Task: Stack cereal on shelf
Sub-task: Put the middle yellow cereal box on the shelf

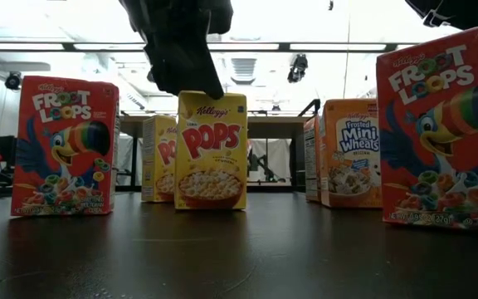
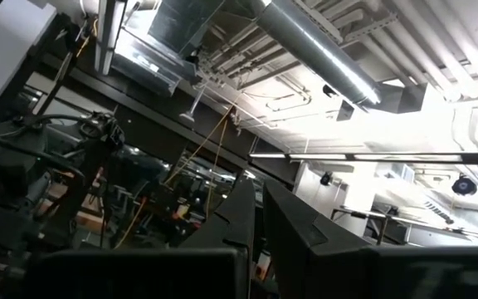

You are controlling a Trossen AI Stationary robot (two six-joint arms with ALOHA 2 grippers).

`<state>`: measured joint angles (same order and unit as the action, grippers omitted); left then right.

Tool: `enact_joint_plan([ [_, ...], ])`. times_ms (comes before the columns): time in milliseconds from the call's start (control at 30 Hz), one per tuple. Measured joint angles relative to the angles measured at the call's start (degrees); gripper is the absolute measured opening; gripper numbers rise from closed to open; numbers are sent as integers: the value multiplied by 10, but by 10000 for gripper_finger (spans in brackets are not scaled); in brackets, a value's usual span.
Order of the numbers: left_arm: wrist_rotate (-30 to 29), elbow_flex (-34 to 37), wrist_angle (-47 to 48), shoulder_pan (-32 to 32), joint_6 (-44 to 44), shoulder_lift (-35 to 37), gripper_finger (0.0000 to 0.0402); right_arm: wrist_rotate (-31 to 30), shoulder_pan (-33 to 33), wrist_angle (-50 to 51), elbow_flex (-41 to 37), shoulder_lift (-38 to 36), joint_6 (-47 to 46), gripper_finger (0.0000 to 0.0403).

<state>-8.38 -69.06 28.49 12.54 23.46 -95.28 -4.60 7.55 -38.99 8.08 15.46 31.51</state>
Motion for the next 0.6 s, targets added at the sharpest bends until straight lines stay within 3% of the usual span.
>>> enact_joint_plan([
  [300,0,9,-13,-2,6,-1,190,0,0,1,0,0,0,18],
  [600,1,2,-13,-4,-10,-1,156,0,0,2,0,0,0,18],
])
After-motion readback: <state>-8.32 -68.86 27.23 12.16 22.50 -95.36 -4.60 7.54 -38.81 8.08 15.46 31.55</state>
